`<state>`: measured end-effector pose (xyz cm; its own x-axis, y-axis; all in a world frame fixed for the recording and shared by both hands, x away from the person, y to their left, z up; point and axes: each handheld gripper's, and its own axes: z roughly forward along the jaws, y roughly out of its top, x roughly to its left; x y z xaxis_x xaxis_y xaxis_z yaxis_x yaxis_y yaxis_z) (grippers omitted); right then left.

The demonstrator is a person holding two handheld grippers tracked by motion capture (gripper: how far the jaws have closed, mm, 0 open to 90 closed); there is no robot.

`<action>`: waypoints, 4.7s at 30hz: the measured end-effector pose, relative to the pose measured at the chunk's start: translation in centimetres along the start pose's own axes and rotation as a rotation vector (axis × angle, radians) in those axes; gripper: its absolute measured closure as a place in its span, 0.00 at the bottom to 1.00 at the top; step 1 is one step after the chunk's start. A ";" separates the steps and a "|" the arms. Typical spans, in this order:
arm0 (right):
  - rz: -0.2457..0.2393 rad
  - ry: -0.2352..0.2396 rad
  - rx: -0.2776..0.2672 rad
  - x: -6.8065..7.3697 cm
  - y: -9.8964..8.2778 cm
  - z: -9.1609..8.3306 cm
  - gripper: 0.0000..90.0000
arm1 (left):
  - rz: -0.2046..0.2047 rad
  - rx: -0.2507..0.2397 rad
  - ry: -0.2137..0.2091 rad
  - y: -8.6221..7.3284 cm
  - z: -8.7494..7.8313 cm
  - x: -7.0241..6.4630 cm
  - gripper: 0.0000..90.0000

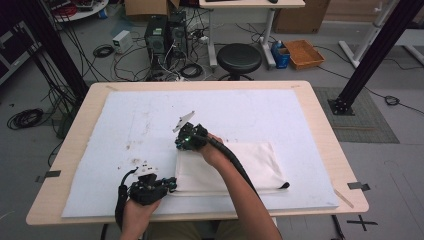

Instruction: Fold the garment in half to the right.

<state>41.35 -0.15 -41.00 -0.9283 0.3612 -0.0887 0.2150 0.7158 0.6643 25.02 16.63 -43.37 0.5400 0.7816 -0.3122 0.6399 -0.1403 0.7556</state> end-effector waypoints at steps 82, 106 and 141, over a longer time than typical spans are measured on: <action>0.387 -0.233 -0.019 0.0 -24.2 -18.1 0.94 | 0.149 -0.254 0.032 6.5 2.9 2.0 0.32; 0.370 -0.315 -0.042 1.5 -20.5 -20.5 0.77 | 0.089 -0.254 0.054 4.4 1.6 4.8 0.32; 0.555 -0.506 -0.002 -6.9 -20.2 -15.4 0.74 | 0.069 -0.280 0.057 3.9 0.6 5.4 0.32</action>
<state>38.75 -26.30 -42.36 -0.4308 0.8997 -0.0704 0.6101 0.3478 0.7119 30.71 19.95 -42.46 0.5408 0.8098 -0.2275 0.4226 -0.0277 0.9059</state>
